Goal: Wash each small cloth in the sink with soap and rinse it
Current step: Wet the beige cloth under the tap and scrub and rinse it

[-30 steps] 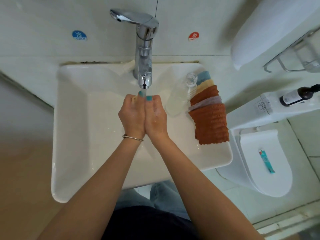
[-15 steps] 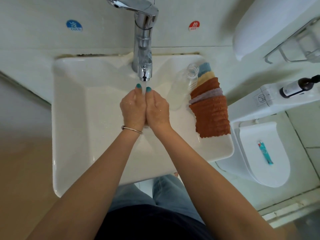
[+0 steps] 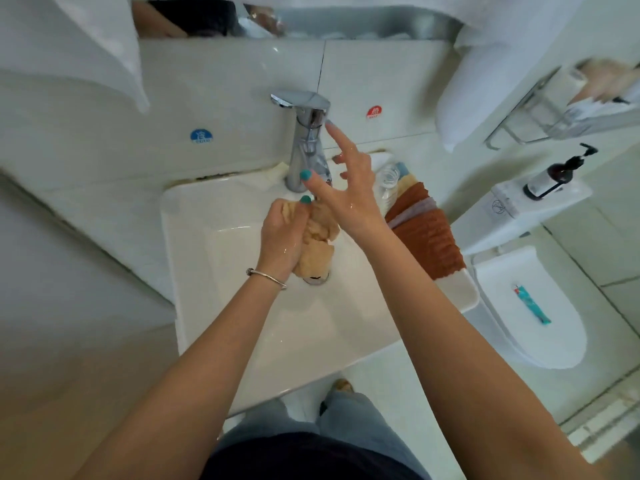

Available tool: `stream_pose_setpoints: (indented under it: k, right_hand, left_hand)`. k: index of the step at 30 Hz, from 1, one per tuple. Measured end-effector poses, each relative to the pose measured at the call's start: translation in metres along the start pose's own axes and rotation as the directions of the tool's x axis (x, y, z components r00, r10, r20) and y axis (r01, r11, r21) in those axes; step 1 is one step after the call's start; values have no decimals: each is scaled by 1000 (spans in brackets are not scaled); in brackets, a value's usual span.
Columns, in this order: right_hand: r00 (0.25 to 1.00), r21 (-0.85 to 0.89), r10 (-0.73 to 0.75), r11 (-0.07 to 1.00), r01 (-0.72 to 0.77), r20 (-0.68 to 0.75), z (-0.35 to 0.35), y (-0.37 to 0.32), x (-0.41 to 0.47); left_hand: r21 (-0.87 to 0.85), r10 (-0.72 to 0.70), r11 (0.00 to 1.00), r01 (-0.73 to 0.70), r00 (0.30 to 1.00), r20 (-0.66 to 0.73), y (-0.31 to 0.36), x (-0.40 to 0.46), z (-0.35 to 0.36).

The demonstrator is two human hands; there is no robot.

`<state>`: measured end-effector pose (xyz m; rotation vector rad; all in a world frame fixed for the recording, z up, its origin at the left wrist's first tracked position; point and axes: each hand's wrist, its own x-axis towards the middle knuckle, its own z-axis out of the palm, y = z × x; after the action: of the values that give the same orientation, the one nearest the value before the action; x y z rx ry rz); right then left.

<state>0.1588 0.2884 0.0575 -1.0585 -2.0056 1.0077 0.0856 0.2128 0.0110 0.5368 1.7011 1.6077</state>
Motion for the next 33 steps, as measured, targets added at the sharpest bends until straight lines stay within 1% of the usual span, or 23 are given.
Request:
stream_pose_setpoints:
  k: [2, 4, 6, 8, 9, 10, 12, 13, 14, 15, 17, 18, 20, 22, 25, 27, 28, 30, 33]
  right_hand:
    - [999, -136, -21, 990, 26, 39, 5, -19, 18]
    - [999, -277, -27, 960, 37, 39, 8, -26, 27]
    - [996, -389, -66, 917, 87, 68, 7, -26, 30]
    - [991, -452, -75, 884, 118, 112, 2, -22, 25]
    - [991, -425, -80, 897, 120, 111, 3, -19, 19]
    - [993, -338, -85, 935, 108, 81, 5, -15, 9]
    - [998, -44, -54, 998, 52, -41, 15, -7, -20]
    - [997, 98, 9, 995, -1, -79, 21, -4, -36]
    - [993, 193, 93, 978, -77, -72, 28, -3, -49]
    - [984, 234, 177, 958, -164, -34, 35, -2, -58]
    - [947, 254, 316, 913, -319, 51, 46, -2, -67]
    - [938, 284, 337, 894, -347, 84, 48, -2, -68]
    - [946, 363, 295, 874, -324, 133, 50, 0, -68]
    - [951, 398, 255, 865, -305, 175, 52, 6, -68]
    - [953, 340, 238, 894, -291, 189, 61, 10, -69]
    - [960, 319, 227, 909, -269, 162, 68, 11, -72]
    - [966, 341, 219, 905, -254, 138, 69, 11, -75]
    - [968, 385, 232, 888, -252, 99, 68, 12, -76]
    - [962, 394, 257, 877, -274, 97, 66, 19, -72]
  left_hand:
    - [21, 19, 1000, -20, 1000, 5, 8, -3, -4]
    - [-12, 41, 999, -41, 998, -42, 16, -5, -9]
    - [-55, 37, 998, -43, 994, -105, 22, -5, -14]
    - [-74, 11, 997, -24, 987, -162, 25, -6, -15]
    - [-90, 2, 996, -20, 982, -187, 27, -7, -15]
    - [-112, -3, 993, -22, 977, -212, 28, -7, -15]
    - [-166, -10, 985, -39, 958, -286, 30, -5, -15]
    - [-192, -20, 980, -45, 946, -323, 30, -5, -16]
    - [-222, -38, 974, -44, 936, -350, 30, -6, -15]
    - [-249, -58, 968, -37, 929, -365, 28, -8, -14]
    - [-259, -84, 966, -18, 922, -377, 19, -12, -12]
    - [-250, -88, 968, -9, 923, -376, 13, -14, -13]
    - [-219, -93, 976, 14, 929, -359, 3, -18, -15]
    - [-144, -77, 989, 28, 932, -353, -4, -21, -18]
    - [-33, 19, 999, -36, 912, -410, -8, -28, -18]
    - [53, 103, 995, -89, 889, -446, -13, -31, -18]
    - [89, 126, 991, -96, 884, -450, -16, -33, -18]
    - [117, 114, 991, -69, 889, -443, -23, -34, -17]
    - [72, 18, 997, 16, 896, -445, -28, -35, -9]
